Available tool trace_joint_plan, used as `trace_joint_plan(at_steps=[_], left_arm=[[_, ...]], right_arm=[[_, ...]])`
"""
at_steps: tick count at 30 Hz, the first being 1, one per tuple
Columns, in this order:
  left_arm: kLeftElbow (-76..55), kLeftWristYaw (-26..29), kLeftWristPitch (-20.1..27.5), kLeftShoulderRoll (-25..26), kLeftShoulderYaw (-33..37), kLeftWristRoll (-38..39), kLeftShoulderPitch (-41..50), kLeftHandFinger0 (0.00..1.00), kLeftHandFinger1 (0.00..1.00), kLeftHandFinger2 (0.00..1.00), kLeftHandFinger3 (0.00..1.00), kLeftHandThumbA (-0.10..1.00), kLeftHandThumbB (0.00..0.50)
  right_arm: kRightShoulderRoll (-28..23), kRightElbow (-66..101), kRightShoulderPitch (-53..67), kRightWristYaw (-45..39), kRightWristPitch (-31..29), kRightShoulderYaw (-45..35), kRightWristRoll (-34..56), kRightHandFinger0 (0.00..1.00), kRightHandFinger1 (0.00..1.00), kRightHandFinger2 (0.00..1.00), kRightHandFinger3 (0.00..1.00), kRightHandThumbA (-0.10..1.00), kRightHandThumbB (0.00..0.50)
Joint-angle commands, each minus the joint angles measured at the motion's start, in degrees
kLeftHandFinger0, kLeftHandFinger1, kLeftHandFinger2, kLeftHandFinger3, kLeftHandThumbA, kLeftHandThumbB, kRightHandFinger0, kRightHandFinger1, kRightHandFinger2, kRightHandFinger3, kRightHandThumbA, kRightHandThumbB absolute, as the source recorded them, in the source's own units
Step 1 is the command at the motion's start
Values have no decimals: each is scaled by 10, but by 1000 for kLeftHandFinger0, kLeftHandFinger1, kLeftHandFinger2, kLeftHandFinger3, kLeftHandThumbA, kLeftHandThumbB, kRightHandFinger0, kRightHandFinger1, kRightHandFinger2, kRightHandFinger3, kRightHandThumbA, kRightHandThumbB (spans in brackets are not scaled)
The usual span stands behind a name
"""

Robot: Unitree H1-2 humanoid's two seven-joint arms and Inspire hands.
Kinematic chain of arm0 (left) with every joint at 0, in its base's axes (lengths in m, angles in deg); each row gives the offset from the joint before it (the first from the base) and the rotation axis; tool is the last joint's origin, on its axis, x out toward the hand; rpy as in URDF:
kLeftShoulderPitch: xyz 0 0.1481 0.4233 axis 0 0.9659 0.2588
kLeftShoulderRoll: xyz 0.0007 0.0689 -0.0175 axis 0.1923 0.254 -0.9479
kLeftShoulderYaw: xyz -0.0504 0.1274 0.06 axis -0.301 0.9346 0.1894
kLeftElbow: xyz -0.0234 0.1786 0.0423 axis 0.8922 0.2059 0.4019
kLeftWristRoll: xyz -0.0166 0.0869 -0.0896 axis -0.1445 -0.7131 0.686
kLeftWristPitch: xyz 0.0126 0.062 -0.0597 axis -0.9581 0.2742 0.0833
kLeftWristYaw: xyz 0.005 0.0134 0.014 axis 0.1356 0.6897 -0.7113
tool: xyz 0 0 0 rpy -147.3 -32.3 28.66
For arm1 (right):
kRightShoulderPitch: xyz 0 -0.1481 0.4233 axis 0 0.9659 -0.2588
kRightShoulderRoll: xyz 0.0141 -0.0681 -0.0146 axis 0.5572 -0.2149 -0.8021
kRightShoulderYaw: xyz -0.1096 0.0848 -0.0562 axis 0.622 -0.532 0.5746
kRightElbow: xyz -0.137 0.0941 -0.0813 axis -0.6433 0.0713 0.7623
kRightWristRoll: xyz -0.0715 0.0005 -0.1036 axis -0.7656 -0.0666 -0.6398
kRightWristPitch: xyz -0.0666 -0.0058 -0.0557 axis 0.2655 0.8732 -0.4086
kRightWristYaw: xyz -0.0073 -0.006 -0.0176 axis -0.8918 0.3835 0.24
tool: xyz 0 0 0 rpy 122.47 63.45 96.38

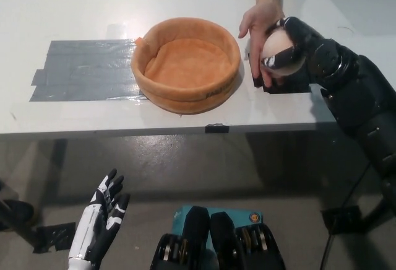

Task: A person hands a emotional support dumpling to the robot which it grabs with its right hand and places in the soft place kept infront of it in the centre of the desk

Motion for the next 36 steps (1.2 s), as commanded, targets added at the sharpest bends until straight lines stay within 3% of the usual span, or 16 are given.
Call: trace_joint_plan(at_steps=[1,2,3,4,6,9,14,17,18,20,22,26,27,28,34,36], left_arm=[[-16,-6,7,4,-7,14,-6,1000,1000,1000,1000,797,1],[-16,-5,6,5,-7,12,-9,1000,1000,1000,1000,797,0],[-17,-5,6,5,-8,11,-9,1000,1000,1000,1000,799,0],[-19,-5,5,6,-8,10,-9,1000,1000,1000,1000,799,0],[-17,-4,9,5,-8,10,-10,1000,1000,1000,1000,800,0],[-12,-5,11,6,-9,12,-11,1000,1000,1000,1000,812,0],[-11,-6,11,5,-10,12,-11,1000,1000,1000,1000,810,0],[-10,-5,13,6,-10,9,-10,1000,1000,1000,1000,811,0],[-9,-6,14,6,-11,11,-10,1000,1000,1000,1000,811,0],[-9,-5,12,5,-11,11,-9,1000,1000,1000,1000,812,0],[-10,-5,12,4,-11,11,-8,1000,1000,1000,1000,813,0],[-11,-6,11,4,-12,13,-8,1000,1000,1000,1000,808,0],[-12,-5,9,5,-12,8,-8,1000,1000,1000,1000,810,0],[-11,-4,10,4,-12,9,-9,1000,1000,1000,1000,809,0],[-12,-3,9,4,-13,10,-8,1000,1000,1000,1000,811,12],[-10,-5,11,4,-12,11,-8,1000,1000,1000,1000,826,0]], right_arm=[[-2,-17,-28,31,-36,1,-13,35,352,560,574,-100,207],[-2,-28,-31,35,-44,-1,-12,7,321,638,629,-100,208],[-2,-32,-31,35,-49,-3,-10,0,416,832,704,-100,206],[-3,-37,-32,36,-55,-4,-10,8,490,906,747,-100,211],[-2,-42,-31,42,-60,-7,-8,70,672,958,842,-100,210],[2,-46,-29,58,-63,-20,0,147,751,1000,871,-100,216],[10,-58,-23,90,-91,-59,26,105,645,949,785,-100,191],[18,-43,-14,100,-92,-104,59,153,682,1000,882,-100,174],[22,-39,-13,90,-88,-133,86,141,683,1000,899,-100,144],[32,-29,-12,89,-79,-198,139,128,657,1000,962,-100,163],[41,-36,-16,74,-87,-263,193,176,643,967,900,-100,151],[53,-25,-20,44,-62,-351,261,49,550,905,884,-100,139],[57,-19,-23,49,-41,-372,273,15,534,946,1000,-100,145],[59,-19,-26,40,-39,-390,287,1,511,944,1000,-100,135],[78,9,-39,8,24,-496,380,0,412,946,1000,-100,104],[81,4,-51,-2,43,-528,408,0,275,850,1000,-100,83]])
